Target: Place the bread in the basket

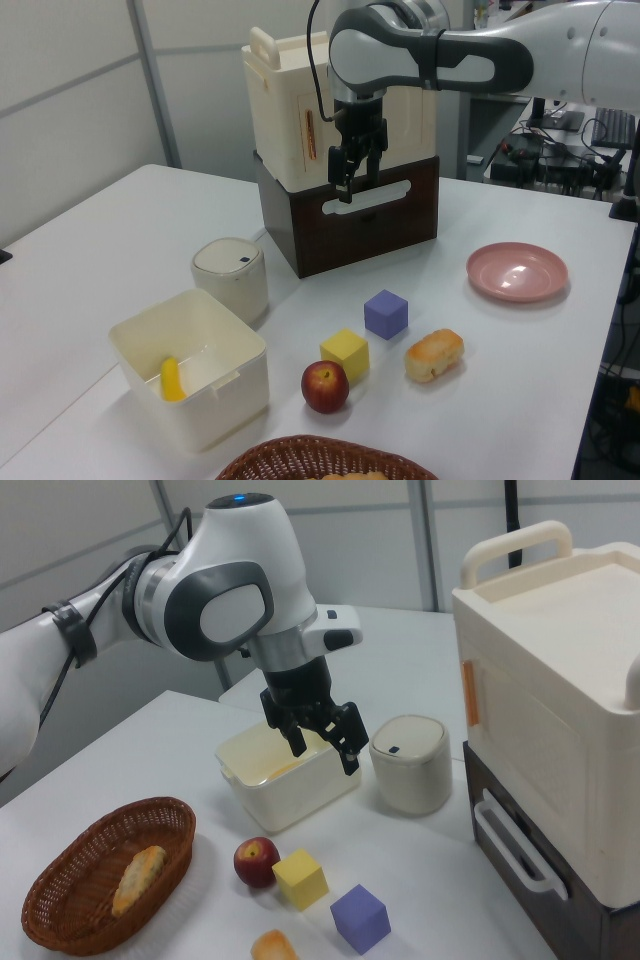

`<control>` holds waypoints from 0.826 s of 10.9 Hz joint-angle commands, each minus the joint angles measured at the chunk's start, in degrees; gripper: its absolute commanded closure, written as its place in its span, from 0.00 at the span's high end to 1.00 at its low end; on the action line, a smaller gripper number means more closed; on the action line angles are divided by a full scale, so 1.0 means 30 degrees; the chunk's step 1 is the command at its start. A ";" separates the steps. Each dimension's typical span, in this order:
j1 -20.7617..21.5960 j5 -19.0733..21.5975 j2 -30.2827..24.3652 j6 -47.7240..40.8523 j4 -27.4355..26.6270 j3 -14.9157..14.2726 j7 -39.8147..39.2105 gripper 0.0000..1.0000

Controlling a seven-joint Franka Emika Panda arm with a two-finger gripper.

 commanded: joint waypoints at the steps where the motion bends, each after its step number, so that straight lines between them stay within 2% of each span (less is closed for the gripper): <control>1: 0.0116 0.0027 -0.0537 -0.0072 -0.0444 -0.0080 0.0196 1.00; 9: 0.0146 -0.0415 -0.0538 -0.0101 -0.0473 0.0037 0.0230 1.00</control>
